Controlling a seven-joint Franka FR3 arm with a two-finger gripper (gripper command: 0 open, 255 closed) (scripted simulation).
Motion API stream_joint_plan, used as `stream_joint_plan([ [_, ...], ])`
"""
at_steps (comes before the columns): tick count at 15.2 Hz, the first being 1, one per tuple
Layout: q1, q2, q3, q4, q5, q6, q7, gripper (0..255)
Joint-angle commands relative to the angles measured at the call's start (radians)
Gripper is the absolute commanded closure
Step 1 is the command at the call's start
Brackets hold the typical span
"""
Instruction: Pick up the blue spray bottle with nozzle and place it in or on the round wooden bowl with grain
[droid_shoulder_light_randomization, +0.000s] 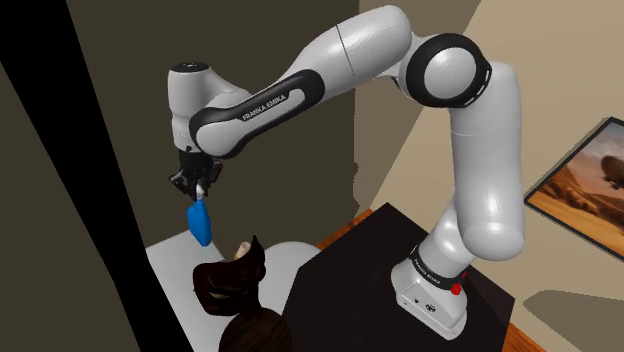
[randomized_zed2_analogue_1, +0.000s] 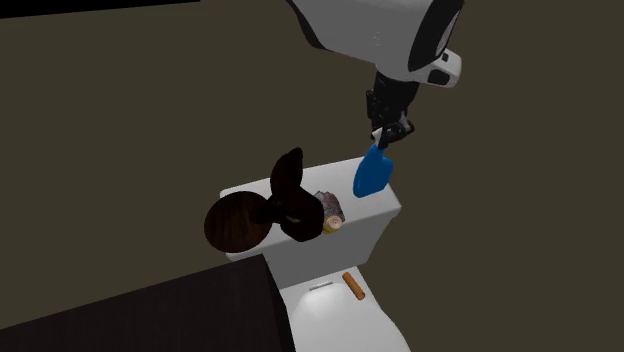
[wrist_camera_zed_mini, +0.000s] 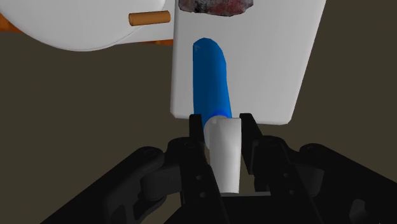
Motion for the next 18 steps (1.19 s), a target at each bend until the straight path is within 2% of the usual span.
stream_joint_plan([
  [1,-0.004,-0.015,0.004,0.007,0.006,-0.021,-0.006,255],
  [9,-0.013,-0.071,0.018,0.031,0.029,-0.100,-0.019,255],
  [18,0.006,-0.357,0.092,-0.311,0.109,-0.032,0.065,255],
])
